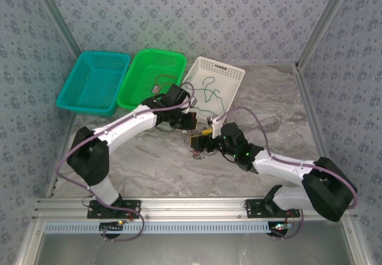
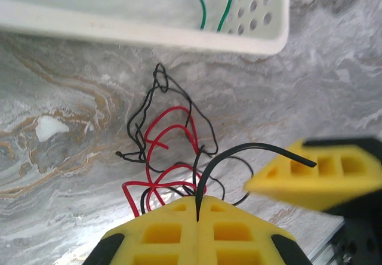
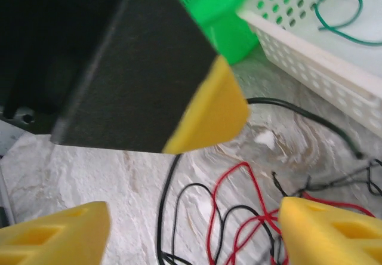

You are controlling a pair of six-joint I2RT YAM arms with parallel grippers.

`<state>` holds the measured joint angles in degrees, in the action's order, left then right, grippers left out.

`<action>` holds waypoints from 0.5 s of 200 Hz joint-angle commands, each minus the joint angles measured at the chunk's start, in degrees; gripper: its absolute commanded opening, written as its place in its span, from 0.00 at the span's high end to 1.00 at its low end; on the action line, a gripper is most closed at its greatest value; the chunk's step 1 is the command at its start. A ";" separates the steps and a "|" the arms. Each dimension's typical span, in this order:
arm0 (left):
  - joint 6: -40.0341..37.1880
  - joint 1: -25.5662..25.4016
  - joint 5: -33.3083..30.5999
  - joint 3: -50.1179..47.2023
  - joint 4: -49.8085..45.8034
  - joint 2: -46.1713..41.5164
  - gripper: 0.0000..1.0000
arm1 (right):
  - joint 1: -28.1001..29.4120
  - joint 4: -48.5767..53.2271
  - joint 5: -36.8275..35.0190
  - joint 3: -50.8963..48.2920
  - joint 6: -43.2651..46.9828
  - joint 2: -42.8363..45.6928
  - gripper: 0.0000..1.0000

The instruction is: Untangle the cables

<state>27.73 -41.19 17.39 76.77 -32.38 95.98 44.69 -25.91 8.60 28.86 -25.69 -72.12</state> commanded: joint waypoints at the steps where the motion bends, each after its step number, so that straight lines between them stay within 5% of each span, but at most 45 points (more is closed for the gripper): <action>1: 3.62 0.50 0.76 1.25 -0.40 -2.54 1.00 | 0.91 -6.57 -1.10 0.45 3.92 -2.44 0.31; 100: 8.92 0.50 -2.07 -1.56 4.88 -4.40 1.00 | 7.50 -13.58 -19.59 1.20 5.77 -8.31 0.70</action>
<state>35.99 -40.88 16.45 75.46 -28.29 93.80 51.13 -37.93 -5.26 28.86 -20.67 -79.83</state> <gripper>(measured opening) 0.059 0.334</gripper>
